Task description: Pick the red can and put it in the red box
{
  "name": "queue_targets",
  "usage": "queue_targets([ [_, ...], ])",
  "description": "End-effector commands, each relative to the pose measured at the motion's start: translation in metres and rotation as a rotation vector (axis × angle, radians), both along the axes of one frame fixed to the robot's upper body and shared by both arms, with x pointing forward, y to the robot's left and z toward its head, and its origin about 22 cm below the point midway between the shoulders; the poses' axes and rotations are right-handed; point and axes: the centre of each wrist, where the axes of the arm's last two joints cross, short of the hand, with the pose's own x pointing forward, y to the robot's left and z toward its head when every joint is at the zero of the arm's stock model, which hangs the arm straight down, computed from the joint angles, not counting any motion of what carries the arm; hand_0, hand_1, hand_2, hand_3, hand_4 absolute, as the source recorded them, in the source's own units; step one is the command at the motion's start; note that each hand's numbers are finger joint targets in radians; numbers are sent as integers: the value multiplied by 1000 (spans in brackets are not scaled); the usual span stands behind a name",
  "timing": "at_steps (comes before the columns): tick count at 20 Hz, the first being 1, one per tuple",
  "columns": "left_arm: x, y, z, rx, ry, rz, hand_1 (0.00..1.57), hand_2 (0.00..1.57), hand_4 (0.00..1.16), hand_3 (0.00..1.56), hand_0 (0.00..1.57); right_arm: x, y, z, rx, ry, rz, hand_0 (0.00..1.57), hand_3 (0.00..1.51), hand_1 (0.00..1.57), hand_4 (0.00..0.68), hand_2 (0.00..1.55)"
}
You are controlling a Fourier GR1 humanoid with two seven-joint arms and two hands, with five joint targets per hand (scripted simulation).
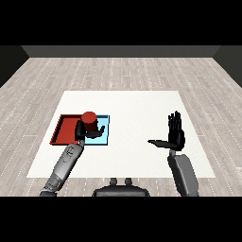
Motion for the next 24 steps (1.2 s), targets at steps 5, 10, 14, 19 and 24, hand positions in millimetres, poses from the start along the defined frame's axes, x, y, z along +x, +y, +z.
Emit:
queue_targets([
  [5, 42, 52, 11, 171, 45, 164, 1424, 1452, 1112, 1388, 1424, -7, -2, -48, -30, 110, -22, 0, 0, 0, 0, 0],
  [10, 58, 102, 7, 253, 199, 298, 1544, 1523, 1079, 1445, 1544, -17, -9, -56, -19, 140, -42, 0, 0, 0, 0, 0],
  [14, 63, 137, -38, 248, 311, 400, 1571, 1571, 1105, 1476, 1571, -1, -18, -69, -34, 112, -13, 0, 0, 0, 0, 0],
  [19, 57, 167, -72, 261, 434, 447, 1571, 1571, 1064, 1490, 1571, -4, -31, -57, -55, 68, 4, 0, 0, 0, 0, 0],
  [24, 43, 178, -98, 373, 597, 577, 1005, 1064, 939, 1208, 1005, -9, -15, -38, -56, 29, -22, 0, 0, 0, 0, 0],
])
